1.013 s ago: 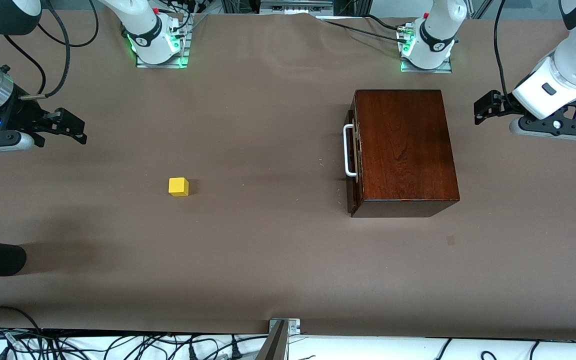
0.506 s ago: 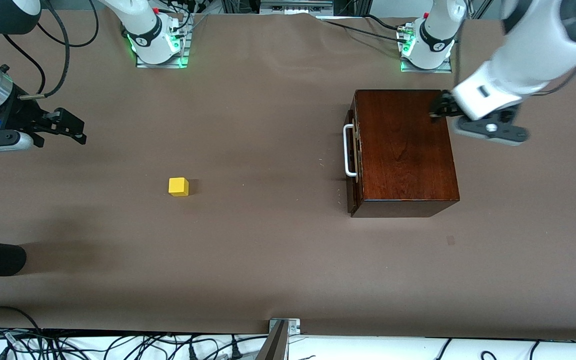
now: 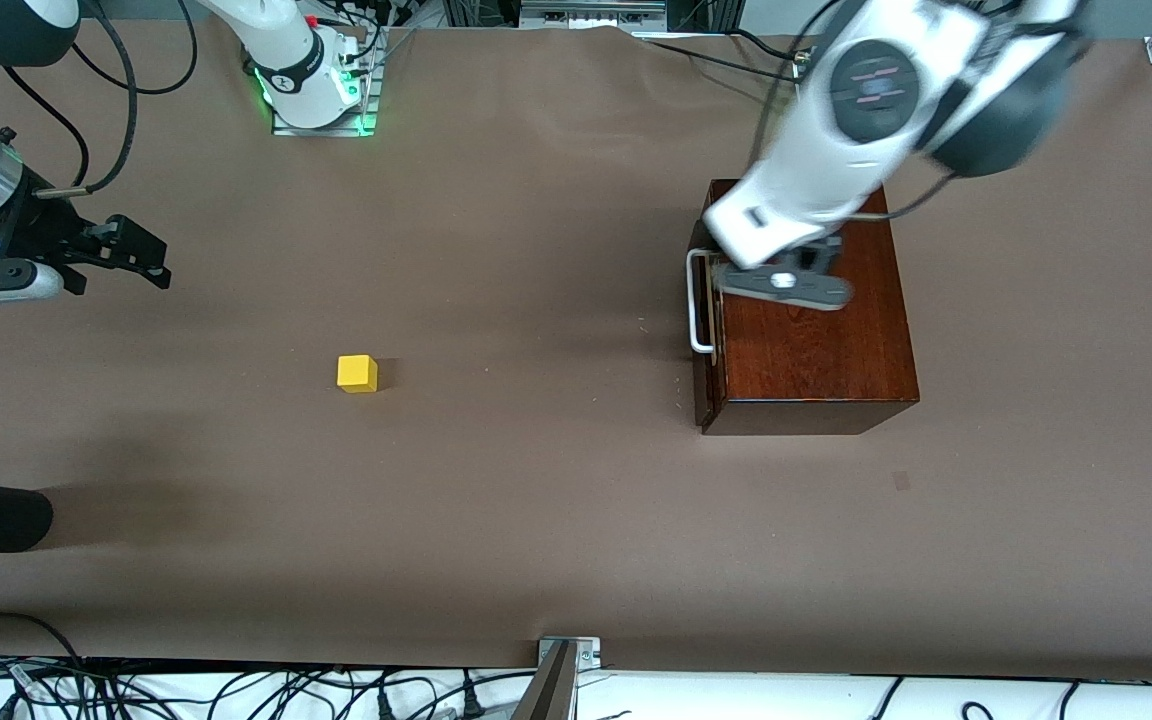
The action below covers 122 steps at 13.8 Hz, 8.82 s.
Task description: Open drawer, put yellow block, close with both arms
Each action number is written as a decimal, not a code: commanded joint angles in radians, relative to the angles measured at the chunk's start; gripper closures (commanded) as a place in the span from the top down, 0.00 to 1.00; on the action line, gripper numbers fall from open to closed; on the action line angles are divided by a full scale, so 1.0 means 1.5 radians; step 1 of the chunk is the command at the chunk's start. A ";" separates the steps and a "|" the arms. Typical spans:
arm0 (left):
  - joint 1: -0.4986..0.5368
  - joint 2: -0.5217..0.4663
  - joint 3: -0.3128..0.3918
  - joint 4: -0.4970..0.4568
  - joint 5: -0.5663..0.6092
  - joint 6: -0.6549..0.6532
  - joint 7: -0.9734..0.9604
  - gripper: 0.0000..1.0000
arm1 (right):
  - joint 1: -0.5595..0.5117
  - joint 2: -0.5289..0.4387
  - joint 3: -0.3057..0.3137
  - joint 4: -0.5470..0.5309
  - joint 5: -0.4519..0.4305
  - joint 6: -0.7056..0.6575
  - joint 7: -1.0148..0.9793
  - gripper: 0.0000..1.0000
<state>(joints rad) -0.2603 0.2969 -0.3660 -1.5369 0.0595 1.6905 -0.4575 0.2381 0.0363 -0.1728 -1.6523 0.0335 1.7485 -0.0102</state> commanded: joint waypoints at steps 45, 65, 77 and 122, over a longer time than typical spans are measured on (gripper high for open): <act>-0.170 0.197 0.001 -0.034 0.233 0.174 -0.301 1.00 | 0.013 0.102 0.010 0.012 0.006 -0.060 -0.056 1.00; -0.220 0.211 0.000 0.137 0.179 0.064 -0.329 1.00 | 0.082 0.168 0.012 -0.185 0.039 0.257 0.026 1.00; 0.104 -0.017 0.015 0.188 0.035 -0.167 0.129 1.00 | 0.082 0.259 0.055 -0.244 0.064 0.459 0.066 1.00; 0.169 -0.226 0.186 -0.096 0.004 -0.040 0.300 1.00 | 0.444 0.544 0.222 0.393 -0.179 0.161 -0.311 0.00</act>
<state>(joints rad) -0.0042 -0.0605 -0.0873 -1.7153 0.0900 1.6503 -0.0179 0.8842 0.8089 0.1681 -1.1085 -0.2028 1.9849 -0.4733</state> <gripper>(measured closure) 0.000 0.445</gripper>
